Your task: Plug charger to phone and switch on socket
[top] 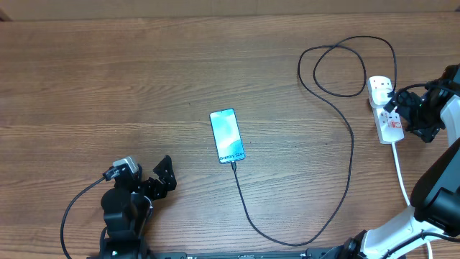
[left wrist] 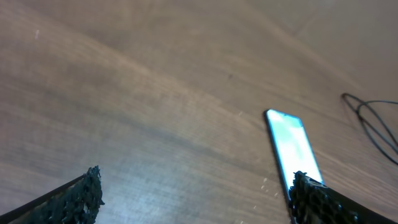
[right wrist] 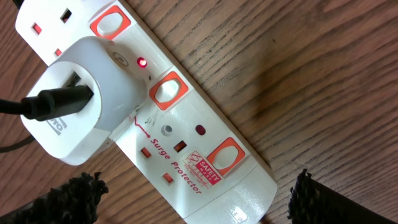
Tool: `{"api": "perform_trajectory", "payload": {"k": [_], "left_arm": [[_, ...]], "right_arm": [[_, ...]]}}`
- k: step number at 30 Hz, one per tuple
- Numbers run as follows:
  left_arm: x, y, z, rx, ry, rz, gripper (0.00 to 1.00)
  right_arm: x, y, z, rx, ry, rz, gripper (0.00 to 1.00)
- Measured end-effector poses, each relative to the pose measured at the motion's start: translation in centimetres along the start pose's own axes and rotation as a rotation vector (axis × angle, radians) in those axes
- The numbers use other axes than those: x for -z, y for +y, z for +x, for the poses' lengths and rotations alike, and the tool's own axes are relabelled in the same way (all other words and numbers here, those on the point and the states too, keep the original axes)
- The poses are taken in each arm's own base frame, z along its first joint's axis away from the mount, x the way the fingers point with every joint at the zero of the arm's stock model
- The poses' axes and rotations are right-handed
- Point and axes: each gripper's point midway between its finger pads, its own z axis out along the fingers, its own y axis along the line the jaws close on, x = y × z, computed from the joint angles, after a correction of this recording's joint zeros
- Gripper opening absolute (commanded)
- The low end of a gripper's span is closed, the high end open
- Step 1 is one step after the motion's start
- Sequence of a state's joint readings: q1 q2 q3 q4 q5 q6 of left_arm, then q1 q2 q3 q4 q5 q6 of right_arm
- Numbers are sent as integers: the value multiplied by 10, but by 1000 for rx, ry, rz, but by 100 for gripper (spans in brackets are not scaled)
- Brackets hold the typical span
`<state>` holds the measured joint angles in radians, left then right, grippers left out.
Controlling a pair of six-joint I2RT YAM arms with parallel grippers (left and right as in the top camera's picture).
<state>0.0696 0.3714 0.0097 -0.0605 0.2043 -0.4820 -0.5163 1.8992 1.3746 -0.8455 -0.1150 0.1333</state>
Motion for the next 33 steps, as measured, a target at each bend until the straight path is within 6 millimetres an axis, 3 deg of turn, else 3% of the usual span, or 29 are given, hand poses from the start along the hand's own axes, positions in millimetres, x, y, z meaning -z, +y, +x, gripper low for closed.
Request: {"api": "perform_trajectory", "payload": {"k": [8,13,21,33], "left_arm": [[16,-33,-31,-205,-166,119,99],[23,-46,-39,-303,-224,154,100],[33,-50,-54,-470,-321,129,100],[32,-42,-56,-593,-337,43,100]], "right_arm": [[0,0,0,0,0,0,100],[0,0,0,0,-1,1,100],[0,0,0,0,-1,0,100],[0,0,0,0,0,0,100]]}}
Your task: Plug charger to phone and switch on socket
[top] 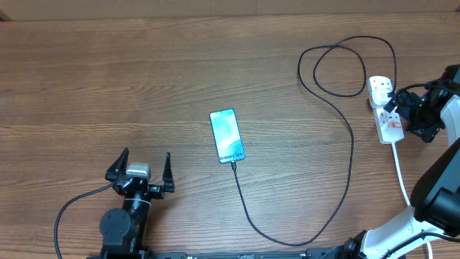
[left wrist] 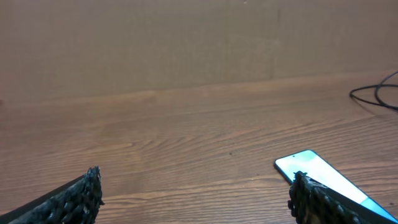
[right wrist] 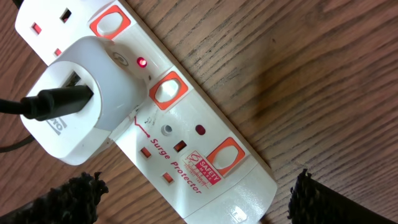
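Note:
The phone [top: 227, 136] lies screen-up and lit at mid-table, with the black cable [top: 350, 147] running from its near end in a long loop to the white charger [top: 379, 88]. The charger [right wrist: 81, 112] sits plugged into the white power strip [right wrist: 205, 168]; a small red lamp [right wrist: 142, 62] glows beside it. My right gripper [right wrist: 196, 196] hovers open over the strip's near end, one finger on each side. My left gripper [top: 145, 162] stands open near the front edge, left of the phone [left wrist: 317, 174], holding nothing.
The strip [top: 389, 122] has three orange-framed rocker switches [right wrist: 166, 90] and its white lead [top: 401, 173] runs toward the front edge. The cable's loops [top: 341, 68] lie at the back right. A wall rises behind the table [left wrist: 186, 124].
My left gripper has swung from pointing toward the phone at the upper right to pointing straight away, and its camera now looks level across the table. The right gripper, phone and strip are unchanged.

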Tool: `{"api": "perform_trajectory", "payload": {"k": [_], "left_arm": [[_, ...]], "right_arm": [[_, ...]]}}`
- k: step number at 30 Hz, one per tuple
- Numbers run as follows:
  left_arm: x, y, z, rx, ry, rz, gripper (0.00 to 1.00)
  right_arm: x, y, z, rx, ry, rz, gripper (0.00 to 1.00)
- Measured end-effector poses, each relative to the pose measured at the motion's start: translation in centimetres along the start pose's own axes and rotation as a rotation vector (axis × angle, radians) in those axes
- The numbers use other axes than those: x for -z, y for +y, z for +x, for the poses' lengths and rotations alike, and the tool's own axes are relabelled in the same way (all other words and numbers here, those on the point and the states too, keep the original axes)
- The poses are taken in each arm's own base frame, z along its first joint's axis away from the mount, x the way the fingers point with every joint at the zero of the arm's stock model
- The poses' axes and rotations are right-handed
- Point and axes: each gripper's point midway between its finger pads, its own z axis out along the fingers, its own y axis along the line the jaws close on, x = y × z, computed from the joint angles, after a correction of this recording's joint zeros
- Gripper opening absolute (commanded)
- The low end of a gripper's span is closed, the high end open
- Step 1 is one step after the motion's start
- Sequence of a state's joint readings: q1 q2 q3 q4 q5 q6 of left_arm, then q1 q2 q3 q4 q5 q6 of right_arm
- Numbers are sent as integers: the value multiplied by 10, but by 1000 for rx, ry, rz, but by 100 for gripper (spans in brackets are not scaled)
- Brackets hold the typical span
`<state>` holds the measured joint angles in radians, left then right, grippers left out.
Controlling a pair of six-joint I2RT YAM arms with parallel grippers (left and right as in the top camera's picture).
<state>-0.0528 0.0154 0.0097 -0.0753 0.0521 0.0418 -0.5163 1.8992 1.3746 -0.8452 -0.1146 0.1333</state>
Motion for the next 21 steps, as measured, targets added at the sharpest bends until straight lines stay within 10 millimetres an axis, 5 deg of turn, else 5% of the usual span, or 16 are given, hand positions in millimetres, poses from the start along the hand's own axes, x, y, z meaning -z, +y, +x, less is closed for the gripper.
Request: {"api": "perform_trajectory", "payload": {"k": [21], "left_arm": [[0,2,0,-18,1,-12,100]], "right_arm": [[0,0,0,0,0,0,100]]}}
